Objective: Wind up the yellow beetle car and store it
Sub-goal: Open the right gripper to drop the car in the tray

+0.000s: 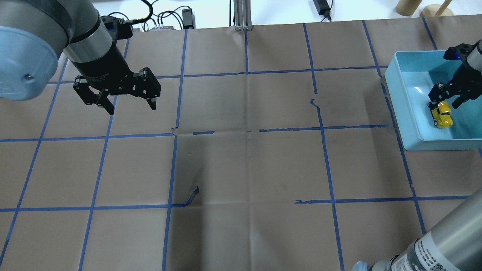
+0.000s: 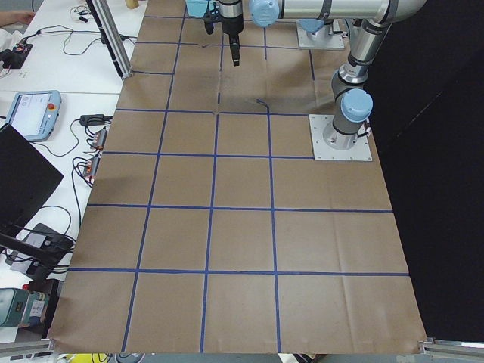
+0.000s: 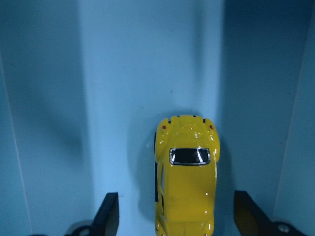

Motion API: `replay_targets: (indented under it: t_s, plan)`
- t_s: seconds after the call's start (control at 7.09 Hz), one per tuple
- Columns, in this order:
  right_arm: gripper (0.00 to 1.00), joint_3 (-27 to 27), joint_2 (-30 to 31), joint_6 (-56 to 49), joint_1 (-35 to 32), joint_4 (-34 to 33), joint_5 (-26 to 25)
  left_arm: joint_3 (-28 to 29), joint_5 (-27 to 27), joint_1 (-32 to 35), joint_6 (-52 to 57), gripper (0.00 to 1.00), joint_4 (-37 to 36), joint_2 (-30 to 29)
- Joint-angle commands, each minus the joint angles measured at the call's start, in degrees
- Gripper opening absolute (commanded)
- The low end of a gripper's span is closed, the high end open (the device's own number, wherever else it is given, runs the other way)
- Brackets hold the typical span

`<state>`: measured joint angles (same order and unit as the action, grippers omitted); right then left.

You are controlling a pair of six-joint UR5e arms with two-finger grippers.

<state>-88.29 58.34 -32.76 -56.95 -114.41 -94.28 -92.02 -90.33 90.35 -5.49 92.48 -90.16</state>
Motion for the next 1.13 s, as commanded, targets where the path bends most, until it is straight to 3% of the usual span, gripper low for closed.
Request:
replay_targets:
  t_s: [0.0,0.14,0.56,0.85,0.99]
  plan:
    - [1.00,0.2,1.2,-0.2,-0.2,0.2,-0.1,0.1,0.1,0.0,0.0,0.99,0.0,0.2]
    - [0.99,0.5,4.4,-0.2,-0.3,1.5,-0.1,0.3,0.1,-0.1,0.1,0.99,0.0,0.2]
    - [0.99,4.1,17.6,-0.2,-2.4,19.1,0.4,0.4,0.1,-0.1,0.1,0.99,0.0,0.1]
    - [0.99,6.2,25.4,3.7,-9.5,29.4,0.6,0.2,0.0,-0.1,0.1,0.99,-0.1,-0.3]
    - [0.99,5.9,27.8,10.1,-14.3,30.5,0.7,0.1,0.1,-0.1,0.1,0.99,-0.1,-0.3]
